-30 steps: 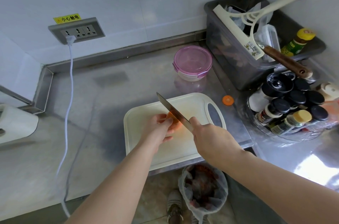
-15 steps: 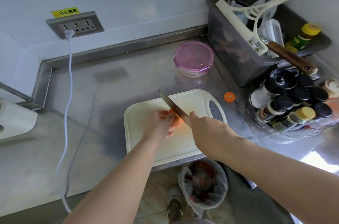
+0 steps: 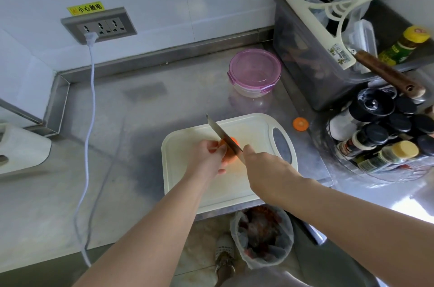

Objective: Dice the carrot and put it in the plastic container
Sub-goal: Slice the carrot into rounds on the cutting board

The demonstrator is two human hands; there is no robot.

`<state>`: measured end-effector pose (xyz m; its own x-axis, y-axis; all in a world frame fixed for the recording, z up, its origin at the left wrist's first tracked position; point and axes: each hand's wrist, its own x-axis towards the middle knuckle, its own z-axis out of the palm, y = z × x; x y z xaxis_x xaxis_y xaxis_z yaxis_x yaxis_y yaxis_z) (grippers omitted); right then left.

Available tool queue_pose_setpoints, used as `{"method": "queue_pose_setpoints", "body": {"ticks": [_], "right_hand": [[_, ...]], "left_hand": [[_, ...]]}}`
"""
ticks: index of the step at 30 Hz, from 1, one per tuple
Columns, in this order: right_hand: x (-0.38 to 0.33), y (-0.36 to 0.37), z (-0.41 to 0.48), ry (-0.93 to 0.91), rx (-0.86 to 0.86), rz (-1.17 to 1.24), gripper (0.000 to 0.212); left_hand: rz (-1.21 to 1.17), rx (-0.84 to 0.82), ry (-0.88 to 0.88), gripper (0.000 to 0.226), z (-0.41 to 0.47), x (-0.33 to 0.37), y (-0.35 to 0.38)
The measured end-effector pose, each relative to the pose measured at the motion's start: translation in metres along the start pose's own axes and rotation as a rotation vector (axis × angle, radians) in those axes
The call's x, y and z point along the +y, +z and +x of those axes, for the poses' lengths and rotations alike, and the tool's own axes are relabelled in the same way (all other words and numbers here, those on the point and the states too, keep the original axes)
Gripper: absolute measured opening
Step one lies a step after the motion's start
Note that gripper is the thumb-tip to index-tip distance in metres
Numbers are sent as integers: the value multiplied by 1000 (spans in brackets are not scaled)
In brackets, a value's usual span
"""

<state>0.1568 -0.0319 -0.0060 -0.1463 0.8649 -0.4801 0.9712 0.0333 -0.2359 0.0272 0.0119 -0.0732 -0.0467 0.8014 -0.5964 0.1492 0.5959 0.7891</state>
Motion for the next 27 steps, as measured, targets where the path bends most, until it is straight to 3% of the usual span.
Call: {"method": "queue_pose_setpoints", "body": {"ticks": [4, 16, 21, 27], "right_hand": [[4, 13, 7, 15, -9, -7, 51], [6, 19, 23, -7, -33, 40, 40], [5, 31, 20, 23, -5, 1, 58], [5, 35, 25, 18, -33, -25, 61]], "left_hand": [[-22, 1, -14, 14, 1, 0, -1], [-18, 10, -28, 8, 0, 1, -1], [-24, 7, -43, 14, 2, 1, -2], [-29, 26, -36, 12, 1, 0, -1]]}}
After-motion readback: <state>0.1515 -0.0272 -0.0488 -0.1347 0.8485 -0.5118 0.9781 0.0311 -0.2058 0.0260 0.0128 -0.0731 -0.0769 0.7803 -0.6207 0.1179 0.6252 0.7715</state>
